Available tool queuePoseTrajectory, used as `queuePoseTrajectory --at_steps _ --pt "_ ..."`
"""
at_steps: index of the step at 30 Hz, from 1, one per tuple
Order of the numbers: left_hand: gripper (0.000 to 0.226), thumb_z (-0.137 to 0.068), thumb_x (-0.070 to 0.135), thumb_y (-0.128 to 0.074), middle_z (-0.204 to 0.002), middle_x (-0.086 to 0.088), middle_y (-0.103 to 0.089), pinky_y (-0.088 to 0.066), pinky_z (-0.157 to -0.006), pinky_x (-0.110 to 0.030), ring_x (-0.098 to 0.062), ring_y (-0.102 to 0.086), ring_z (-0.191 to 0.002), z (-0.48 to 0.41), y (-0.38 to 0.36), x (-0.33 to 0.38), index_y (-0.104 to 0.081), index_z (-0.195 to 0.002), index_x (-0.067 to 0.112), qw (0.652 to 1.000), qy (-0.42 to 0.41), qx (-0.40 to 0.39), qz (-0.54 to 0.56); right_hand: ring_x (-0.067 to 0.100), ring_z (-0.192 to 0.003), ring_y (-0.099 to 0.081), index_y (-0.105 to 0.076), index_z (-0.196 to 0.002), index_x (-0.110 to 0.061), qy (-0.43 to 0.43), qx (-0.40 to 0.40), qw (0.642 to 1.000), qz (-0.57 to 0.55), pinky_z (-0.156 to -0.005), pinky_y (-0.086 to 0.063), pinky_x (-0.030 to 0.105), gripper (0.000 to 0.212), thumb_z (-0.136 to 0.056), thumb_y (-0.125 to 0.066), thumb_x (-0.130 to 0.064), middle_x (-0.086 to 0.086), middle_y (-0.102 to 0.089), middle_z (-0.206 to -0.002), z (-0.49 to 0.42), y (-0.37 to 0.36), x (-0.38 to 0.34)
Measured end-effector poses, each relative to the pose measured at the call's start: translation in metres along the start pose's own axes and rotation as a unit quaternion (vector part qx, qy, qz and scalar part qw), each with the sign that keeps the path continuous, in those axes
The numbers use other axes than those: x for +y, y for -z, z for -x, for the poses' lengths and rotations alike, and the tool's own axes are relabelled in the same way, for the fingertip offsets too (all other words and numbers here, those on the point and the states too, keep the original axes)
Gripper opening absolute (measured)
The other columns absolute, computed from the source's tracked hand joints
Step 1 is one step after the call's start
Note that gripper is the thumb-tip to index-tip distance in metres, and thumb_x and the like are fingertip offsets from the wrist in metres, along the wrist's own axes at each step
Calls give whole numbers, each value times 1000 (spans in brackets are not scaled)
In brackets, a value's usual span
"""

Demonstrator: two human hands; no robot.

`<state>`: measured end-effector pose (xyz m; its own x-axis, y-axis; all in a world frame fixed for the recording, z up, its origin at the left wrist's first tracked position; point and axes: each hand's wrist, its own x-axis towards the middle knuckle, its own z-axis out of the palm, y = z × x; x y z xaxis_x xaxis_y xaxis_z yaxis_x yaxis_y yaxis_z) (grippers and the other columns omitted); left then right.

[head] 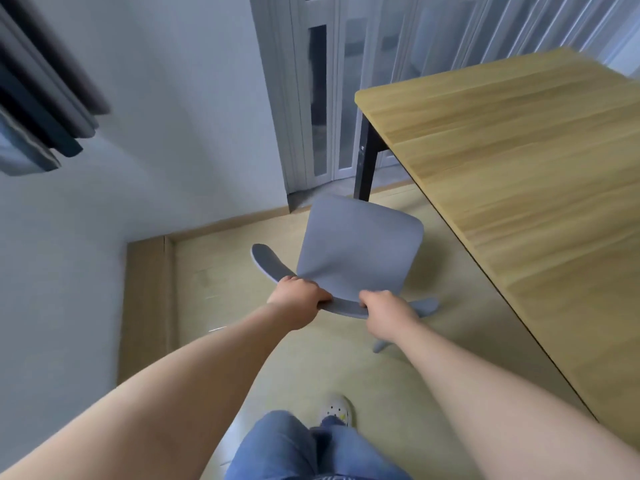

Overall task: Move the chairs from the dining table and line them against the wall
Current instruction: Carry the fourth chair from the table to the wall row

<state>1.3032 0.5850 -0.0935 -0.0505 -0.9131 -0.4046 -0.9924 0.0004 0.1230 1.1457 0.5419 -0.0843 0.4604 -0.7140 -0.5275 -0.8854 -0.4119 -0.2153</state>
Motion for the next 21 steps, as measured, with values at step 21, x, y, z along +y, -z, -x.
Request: queuePoseTrajectory --at_steps 21 --pt "32 -92 0 -48 -121 -9 -66 -50 -88 -35 -31 -63 -112 251 -174 132 -57 -121 9 988 0 -96 -121 34 -117 -58 -48 -115 -7 87 -53 979 176 -90 -47 40 32 -87 -44 9 16 -57 -127 238 -203 -12"
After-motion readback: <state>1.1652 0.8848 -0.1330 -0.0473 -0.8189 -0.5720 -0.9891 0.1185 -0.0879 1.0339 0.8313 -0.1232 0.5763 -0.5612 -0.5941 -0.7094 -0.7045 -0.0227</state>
